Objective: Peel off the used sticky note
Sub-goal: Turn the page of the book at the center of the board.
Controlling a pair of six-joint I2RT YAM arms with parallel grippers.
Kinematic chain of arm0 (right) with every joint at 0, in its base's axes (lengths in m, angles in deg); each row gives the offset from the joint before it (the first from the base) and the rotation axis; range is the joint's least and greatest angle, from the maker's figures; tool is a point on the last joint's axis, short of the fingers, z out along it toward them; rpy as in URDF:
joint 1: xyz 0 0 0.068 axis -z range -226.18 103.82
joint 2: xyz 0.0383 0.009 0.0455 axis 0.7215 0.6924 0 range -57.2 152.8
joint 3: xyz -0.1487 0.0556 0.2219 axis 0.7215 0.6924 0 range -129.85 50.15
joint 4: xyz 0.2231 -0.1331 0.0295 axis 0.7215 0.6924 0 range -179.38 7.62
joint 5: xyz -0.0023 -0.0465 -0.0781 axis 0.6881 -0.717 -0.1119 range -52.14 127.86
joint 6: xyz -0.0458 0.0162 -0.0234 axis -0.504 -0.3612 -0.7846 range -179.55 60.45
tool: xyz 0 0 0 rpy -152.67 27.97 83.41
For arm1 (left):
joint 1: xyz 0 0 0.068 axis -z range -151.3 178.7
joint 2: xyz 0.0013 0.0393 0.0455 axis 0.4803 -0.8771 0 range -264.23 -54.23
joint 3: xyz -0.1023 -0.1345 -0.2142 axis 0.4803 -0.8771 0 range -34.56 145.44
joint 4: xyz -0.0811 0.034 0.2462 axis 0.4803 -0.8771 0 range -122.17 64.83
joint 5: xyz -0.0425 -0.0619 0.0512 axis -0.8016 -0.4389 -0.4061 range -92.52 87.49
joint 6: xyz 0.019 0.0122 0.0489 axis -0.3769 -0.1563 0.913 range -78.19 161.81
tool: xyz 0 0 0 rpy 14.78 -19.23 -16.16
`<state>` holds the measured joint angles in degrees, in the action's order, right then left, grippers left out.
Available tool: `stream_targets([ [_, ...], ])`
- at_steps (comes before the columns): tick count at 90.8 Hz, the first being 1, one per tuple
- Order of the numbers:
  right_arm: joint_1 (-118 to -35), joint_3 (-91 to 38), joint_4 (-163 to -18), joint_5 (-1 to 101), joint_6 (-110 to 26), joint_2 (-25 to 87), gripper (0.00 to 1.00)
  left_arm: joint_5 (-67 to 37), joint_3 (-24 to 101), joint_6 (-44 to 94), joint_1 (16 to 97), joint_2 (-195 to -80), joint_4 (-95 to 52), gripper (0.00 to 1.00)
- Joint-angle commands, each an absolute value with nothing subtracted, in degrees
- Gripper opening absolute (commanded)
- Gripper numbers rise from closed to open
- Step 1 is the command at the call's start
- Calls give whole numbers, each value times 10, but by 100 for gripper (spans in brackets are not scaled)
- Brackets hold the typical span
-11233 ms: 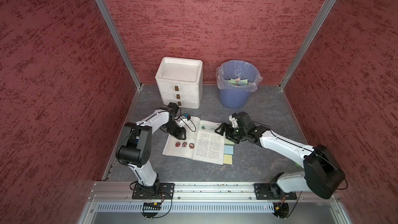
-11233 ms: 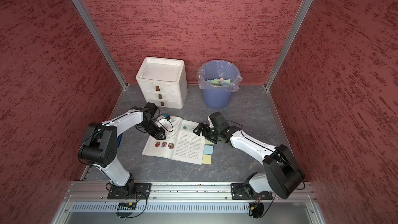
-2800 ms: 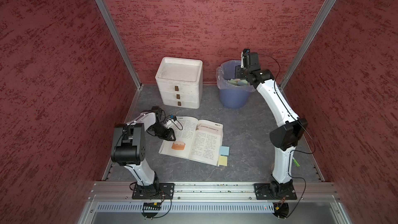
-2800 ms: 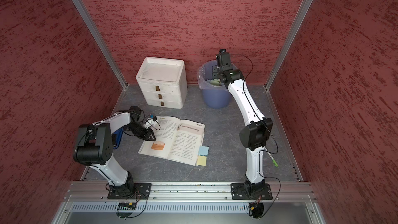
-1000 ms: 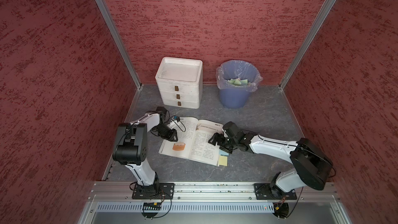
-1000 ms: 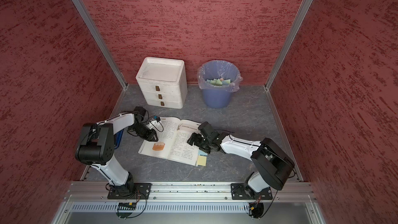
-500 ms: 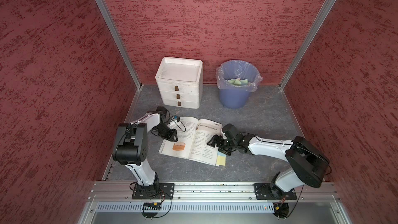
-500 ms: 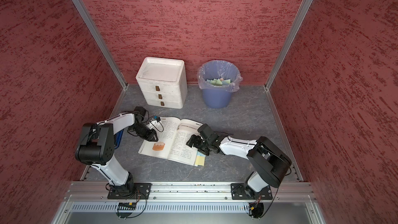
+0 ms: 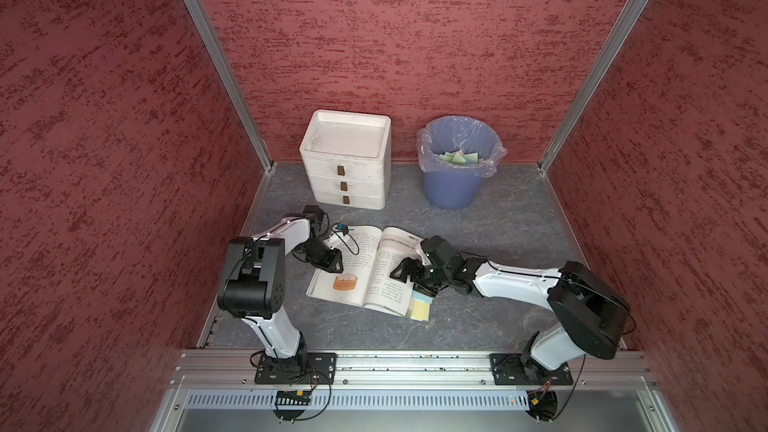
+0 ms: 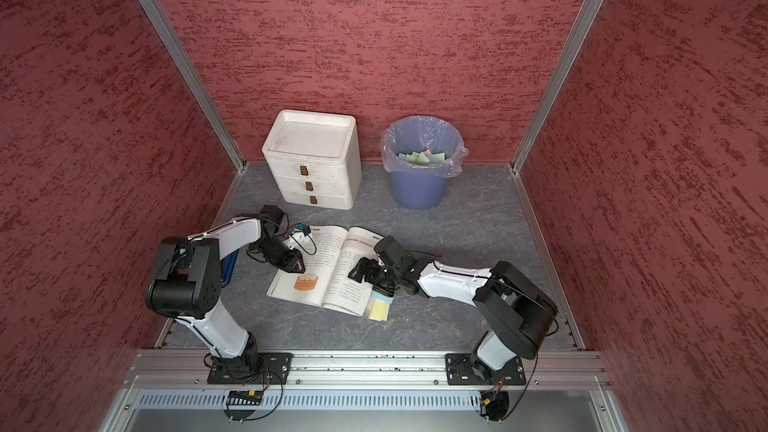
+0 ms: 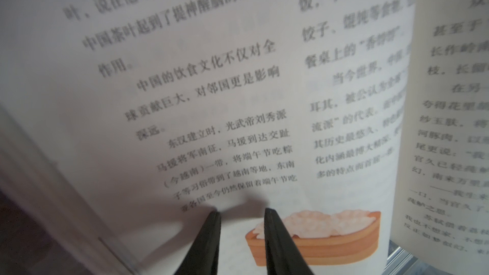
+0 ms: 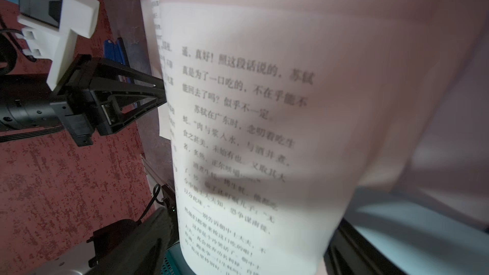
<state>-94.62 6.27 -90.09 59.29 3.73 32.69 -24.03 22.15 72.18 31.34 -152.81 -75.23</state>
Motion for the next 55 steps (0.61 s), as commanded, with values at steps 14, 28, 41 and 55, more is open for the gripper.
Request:
stream_targets([
  [14, -968, 9, -863, 587, 6, 293, 91, -237, 212, 719, 325, -1551, -734, 31],
  [28, -980, -22, -872, 591, 2, 314, 91, -251, 217, 719, 319, -1543, -742, 31],
  [41, -999, -94, -879, 609, -11, 373, 91, -305, 250, 719, 274, -1512, -782, 31],
  [55, -1015, -196, -875, 632, -35, 440, 91, -354, 304, 740, 198, -1473, -850, 31],
])
